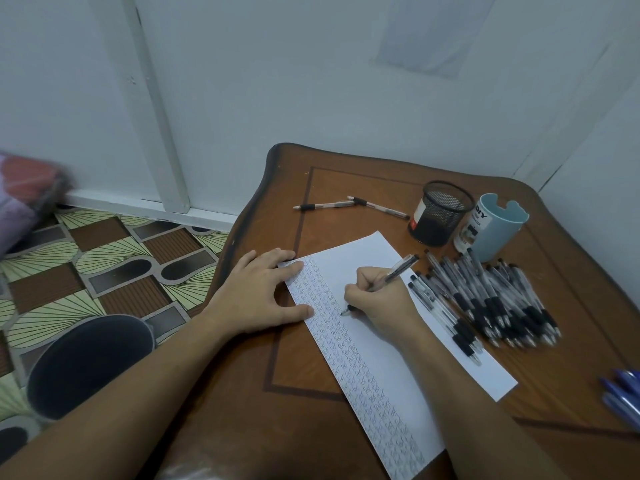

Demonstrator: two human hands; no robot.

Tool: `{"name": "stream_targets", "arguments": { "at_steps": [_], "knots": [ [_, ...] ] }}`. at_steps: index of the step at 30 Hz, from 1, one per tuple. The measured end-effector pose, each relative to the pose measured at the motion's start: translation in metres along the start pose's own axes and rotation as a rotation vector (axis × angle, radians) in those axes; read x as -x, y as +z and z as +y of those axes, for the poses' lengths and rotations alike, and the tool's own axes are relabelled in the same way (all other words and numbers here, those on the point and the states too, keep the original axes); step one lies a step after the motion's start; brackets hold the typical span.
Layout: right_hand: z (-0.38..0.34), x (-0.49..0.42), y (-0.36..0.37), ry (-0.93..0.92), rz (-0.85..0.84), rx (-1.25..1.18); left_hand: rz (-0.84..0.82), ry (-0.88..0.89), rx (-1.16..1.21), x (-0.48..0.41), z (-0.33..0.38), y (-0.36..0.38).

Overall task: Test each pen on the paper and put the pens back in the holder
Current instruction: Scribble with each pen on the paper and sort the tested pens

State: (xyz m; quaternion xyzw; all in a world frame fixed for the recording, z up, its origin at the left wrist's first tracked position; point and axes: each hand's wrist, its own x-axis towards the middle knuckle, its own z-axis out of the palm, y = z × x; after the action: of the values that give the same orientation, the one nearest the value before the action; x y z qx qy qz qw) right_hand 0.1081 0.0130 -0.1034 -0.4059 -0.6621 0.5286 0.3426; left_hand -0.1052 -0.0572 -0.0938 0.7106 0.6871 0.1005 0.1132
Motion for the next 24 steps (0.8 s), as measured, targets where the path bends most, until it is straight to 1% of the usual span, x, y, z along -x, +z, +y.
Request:
{"name": "stream_targets", "arguments": {
  "at_steps": [7,11,24],
  "knots": [
    [-0.0004,0.0003,-0.0008,-0.009,0.007,0.025,0.004,-0.002,-0.004,-0.0013,-0.0018,0.0019],
    [-0.0020,0.0007,-0.0007,-0.017,0.042,0.030,0.013,0.009,-0.005,-0.0012,-0.0027,0.0031],
    [0.0009,-0.0013,-0.0027,-0.013,0.009,-0.007,0.032,0.014,-0.003,0.0002,-0.0007,0.0019]
  ]
}}
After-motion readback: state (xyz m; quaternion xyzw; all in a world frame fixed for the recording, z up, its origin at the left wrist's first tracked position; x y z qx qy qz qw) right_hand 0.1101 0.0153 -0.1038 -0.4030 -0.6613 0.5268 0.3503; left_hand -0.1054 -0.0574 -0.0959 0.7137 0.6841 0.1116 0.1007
